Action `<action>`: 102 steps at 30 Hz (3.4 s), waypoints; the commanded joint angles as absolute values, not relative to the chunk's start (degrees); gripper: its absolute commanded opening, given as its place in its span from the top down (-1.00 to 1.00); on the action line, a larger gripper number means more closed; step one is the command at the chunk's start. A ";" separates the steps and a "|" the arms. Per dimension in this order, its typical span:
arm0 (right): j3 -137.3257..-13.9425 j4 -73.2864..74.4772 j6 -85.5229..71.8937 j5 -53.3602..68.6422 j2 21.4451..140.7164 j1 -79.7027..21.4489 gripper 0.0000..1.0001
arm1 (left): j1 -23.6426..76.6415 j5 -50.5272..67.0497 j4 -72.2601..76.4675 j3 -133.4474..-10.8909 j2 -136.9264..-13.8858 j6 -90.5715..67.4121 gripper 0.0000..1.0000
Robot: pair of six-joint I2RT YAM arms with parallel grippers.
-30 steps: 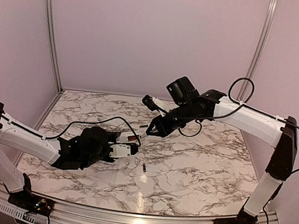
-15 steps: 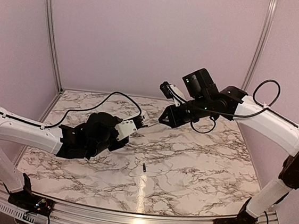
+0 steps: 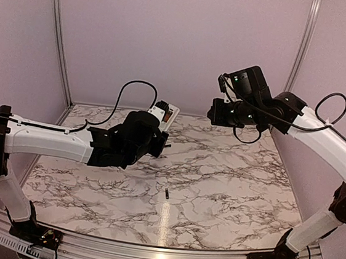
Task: Unload the batteries from the remote control
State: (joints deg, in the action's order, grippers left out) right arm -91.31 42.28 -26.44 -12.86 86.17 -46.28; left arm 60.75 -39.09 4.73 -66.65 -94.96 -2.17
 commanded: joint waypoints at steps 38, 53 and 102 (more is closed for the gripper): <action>-82.81 45.38 -37.18 -15.21 75.23 -40.17 1.00 | 62.04 -26.72 -27.36 -106.43 -136.48 -54.01 1.00; -80.99 45.09 -37.67 -15.19 73.99 -40.17 1.00 | 62.23 -24.70 -26.32 -105.72 -137.53 -52.35 -0.20; -59.01 17.78 -17.23 -24.13 72.44 -33.30 1.00 | 62.15 -36.20 8.23 -54.18 -85.44 -37.13 -0.98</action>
State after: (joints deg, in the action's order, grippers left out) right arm -61.36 23.97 -19.49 -24.71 70.63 -35.68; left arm 61.93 -33.47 5.56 -56.42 -88.53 -38.96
